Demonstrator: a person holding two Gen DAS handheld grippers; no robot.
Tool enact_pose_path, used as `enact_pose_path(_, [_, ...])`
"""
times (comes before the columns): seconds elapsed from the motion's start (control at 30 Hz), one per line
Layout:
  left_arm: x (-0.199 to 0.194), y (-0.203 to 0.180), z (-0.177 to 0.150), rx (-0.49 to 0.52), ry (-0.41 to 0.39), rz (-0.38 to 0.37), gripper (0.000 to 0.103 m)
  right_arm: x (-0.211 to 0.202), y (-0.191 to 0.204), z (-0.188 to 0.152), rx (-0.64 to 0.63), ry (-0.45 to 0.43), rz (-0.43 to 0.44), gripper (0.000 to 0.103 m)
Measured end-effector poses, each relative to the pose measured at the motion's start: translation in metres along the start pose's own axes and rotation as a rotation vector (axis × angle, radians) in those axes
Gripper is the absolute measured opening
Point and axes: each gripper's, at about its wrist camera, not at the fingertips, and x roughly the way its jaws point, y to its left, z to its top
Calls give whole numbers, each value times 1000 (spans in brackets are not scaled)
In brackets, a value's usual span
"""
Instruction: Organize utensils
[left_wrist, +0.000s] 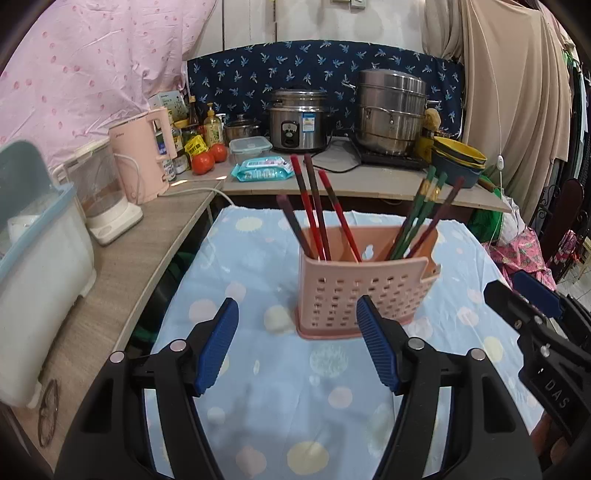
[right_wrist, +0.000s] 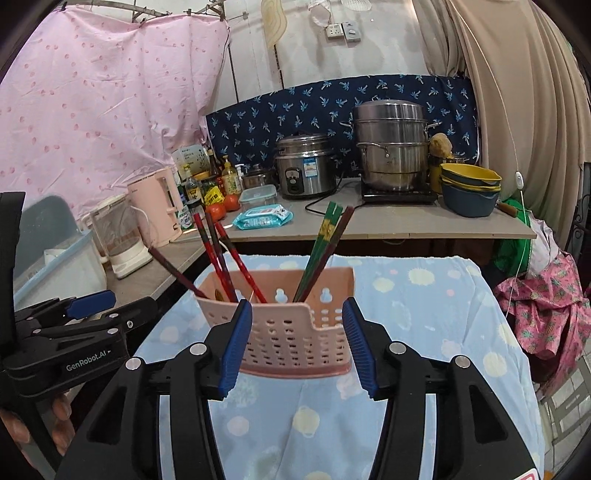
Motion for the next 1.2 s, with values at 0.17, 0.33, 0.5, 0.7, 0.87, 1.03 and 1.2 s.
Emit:
enact_pose_path(0.17, [-6,-3,-24,1,17,3,68,-7,7,-28,3,60,1,50])
enact_pose_path(0.33, [-11,-7,-44,6,21,24,74,-13,13,-51,21,104,-8,50])
enact_pose_path(0.5, [-10,-11,-59,6,41,28,77,-16,16,-68,28,131,-24,56])
enact_pose_path(0.7, [-7,-13,-73,2,61,36,83,-17,13,-77,37,157,-43,56])
enact_pose_path(0.87, [-5,-16,-78,0,72,44,87,-18,9,-83,39,162,-57,61])
enact_pose_path(1.03, [-2,-18,-83,1,86,48,89,-19,7,-89,31,167,-81,66])
enact_pose_path(1.2, [0,-17,-85,-5,94,56,92,-20,3,-92,46,171,-96,73])
